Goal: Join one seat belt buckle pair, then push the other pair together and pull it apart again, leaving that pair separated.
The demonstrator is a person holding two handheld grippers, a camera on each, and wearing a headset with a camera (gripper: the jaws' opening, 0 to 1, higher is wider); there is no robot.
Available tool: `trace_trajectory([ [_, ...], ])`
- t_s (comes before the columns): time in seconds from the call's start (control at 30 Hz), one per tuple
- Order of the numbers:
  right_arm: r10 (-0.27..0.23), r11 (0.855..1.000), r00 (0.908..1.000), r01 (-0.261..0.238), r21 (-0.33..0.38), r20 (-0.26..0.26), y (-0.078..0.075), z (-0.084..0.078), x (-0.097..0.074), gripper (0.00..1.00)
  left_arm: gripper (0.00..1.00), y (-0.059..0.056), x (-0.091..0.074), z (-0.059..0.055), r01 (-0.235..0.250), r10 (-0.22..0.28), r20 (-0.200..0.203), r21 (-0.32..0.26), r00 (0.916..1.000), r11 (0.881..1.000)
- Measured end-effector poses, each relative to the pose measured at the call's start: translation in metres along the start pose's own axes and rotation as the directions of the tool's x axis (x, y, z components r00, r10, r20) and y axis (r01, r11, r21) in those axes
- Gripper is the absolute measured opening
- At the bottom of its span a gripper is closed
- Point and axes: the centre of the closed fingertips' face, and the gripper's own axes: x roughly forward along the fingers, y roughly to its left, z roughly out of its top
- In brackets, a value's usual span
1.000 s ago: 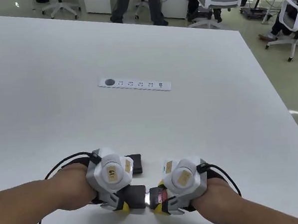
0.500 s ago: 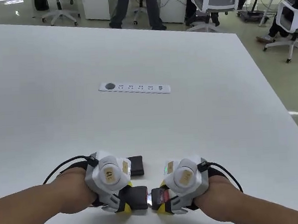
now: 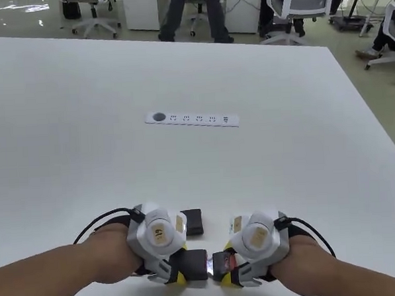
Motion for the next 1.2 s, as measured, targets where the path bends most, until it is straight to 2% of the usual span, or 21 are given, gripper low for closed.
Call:
trace_trajectory([
  [0.4,-0.003,1.0,0.9999,0.003,0.009,-0.014,0.0,-0.001,-0.002,0.33,0.34,0.003,0.001,-0.002,-0.004,0.004,-0.036,-0.003,0.9993,1.0],
  [0.53,0.001,1.0,0.9999,-0.001,0.031,-0.015,-0.001,0.001,-0.002,0.34,0.34,0.002,0.001,-0.003,-0.002,0.002,-0.034,-0.006,0.9994,1.0],
  [0.67,-0.005,1.0,0.9998,0.005,0.006,-0.019,0.0,0.002,-0.004,0.34,0.34,0.003,0.003,-0.002,-0.002,0.0,-0.056,-0.032,0.9984,0.999],
  [0.73,-0.008,1.0,0.9997,0.009,0.003,-0.022,-0.001,0.002,-0.005,0.35,0.35,-0.001,0.001,-0.001,0.005,-0.007,-0.065,-0.02,0.9979,1.0],
  [0.83,-0.007,1.0,0.9992,0.006,-0.025,-0.039,0.001,0.002,-0.009,0.34,0.37,-0.003,-0.002,0.005,0.004,-0.005,-0.051,-0.022,0.9987,1.0],
  [0.9,0.003,1.0,0.9991,-0.004,-0.025,-0.042,0.0,0.003,-0.012,0.33,0.37,-0.003,-0.009,0.015,-0.009,0.008,-0.035,-0.017,0.9994,1.0],
  [1.07,0.023,1.0,0.9996,-0.023,0.002,-0.014,-0.001,0.013,-0.026,0.31,0.38,0.006,-0.025,0.03,-0.034,0.034,-0.016,0.017,0.9993,0.999],
  [1.2,0.008,1.0,0.9999,-0.008,0.002,0.008,-0.009,0.016,-0.037,0.32,0.39,0.017,-0.028,0.031,-0.047,0.047,0.009,-0.003,0.9988,0.999],
])
